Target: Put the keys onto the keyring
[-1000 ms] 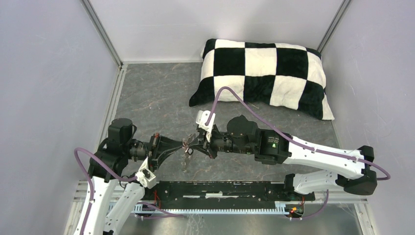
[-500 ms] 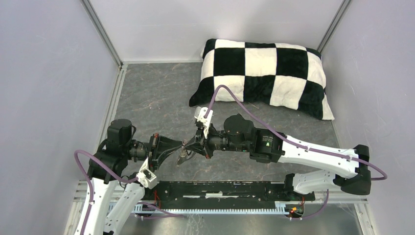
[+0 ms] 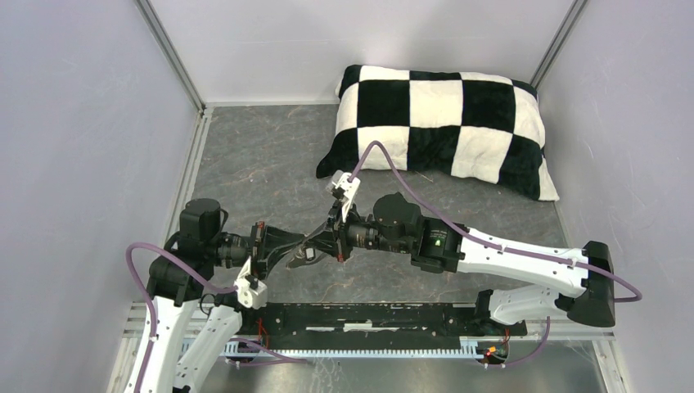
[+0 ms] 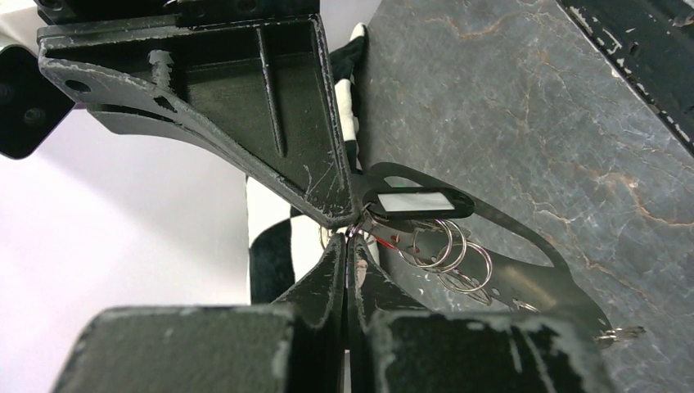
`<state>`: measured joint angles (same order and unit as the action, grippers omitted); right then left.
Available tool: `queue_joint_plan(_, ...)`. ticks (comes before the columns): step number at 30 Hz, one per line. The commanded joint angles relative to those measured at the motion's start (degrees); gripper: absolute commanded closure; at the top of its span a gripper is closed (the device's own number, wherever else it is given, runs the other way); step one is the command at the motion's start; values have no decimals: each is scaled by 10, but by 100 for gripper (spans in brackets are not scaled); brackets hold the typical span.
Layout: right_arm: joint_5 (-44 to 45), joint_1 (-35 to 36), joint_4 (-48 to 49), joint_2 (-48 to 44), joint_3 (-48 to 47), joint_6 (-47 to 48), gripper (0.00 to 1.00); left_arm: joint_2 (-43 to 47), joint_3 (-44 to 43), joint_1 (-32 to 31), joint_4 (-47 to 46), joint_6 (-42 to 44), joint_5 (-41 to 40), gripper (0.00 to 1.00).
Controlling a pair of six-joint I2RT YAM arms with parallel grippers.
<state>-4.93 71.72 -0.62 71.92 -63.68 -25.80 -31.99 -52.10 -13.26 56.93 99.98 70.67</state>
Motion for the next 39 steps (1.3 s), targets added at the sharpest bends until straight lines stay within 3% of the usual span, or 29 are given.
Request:
queue_joint_plan(1, 39, -9, 86, 7, 17, -48, 99, -4, -7, -1, -12, -70, 27, 98)
queue_joint_plan(7, 59, -22, 111, -4, 30, -65, 99, -32, -33, -1, -16, -169, 33, 98)
queue_joint_plan(11, 57, -27, 116, -8, 40, -76, 99, -54, -47, -1, -98, -331, 40, 98)
queue_joint_plan(14, 54, -30, 123, -9, 44, -81, 99, -57, -40, -1, -152, -402, 51, 98)
queue_joint_plan(18, 55, -32, 124, -12, 44, -85, 99, -54, -25, -1, -196, -444, 58, 98)
queue_joint_plan(22, 57, -33, 123, -13, 43, -85, 99, -47, -1, -1, -287, -540, 52, 98)
queue_joint_plan(27, 59, -35, 110, -20, 30, -71, 99, -42, 10, -1, -311, -554, 44, 98)
queue_joint_plan(31, 73, -43, 82, -39, 6, -42, 77, -36, 14, -1, -312, -549, 36, 98)
queue_joint_plan(39, 107, -47, 71, -137, 65, 8, 51, -34, 12, -1, -322, -562, 35, 98)
